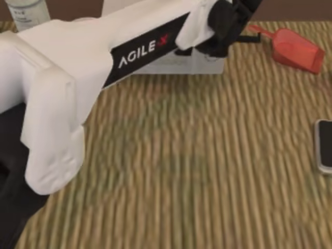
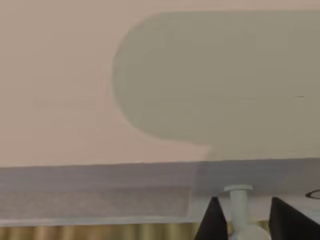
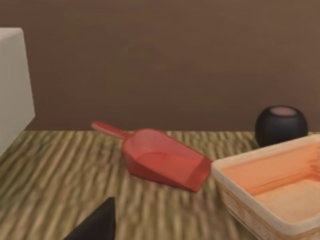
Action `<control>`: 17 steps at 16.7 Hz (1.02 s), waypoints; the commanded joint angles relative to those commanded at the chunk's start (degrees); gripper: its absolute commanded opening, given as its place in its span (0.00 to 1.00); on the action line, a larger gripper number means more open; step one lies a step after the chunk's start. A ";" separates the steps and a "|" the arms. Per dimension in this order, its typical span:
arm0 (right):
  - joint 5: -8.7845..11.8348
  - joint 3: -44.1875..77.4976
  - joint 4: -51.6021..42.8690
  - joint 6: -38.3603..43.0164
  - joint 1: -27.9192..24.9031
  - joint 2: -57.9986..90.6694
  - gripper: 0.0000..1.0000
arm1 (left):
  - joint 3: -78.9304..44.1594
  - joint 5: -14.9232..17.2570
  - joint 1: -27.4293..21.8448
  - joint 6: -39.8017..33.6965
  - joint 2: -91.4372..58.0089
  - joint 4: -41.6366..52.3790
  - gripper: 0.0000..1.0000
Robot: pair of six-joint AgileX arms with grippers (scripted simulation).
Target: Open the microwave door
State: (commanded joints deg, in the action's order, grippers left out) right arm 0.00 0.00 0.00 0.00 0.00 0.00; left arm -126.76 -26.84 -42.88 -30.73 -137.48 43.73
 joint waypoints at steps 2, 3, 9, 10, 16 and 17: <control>0.00 0.00 0.00 0.00 0.00 0.00 1.00 | -6.57 2.67 0.92 -2.06 -1.84 9.29 0.00; 0.00 0.00 0.00 0.00 0.00 0.00 1.00 | -9.37 3.90 1.35 -2.95 -2.67 13.15 0.00; 0.00 0.00 0.00 0.00 0.00 0.00 1.00 | -17.63 7.97 2.84 -5.57 -5.32 23.76 0.00; 0.00 0.00 0.00 0.00 0.00 0.00 1.00 | -17.63 7.97 2.84 -5.57 -5.32 23.76 0.00; 0.00 0.00 0.00 0.00 0.00 0.00 1.00 | -17.63 7.97 2.84 -5.57 -5.32 23.76 0.00; 0.00 0.00 0.00 0.00 0.00 0.00 1.00 | -17.63 7.97 2.84 -5.57 -5.32 23.76 0.00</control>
State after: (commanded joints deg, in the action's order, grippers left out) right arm 0.00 0.00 0.00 0.00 0.00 0.00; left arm -144.39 -18.87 -40.03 -36.30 -142.80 67.49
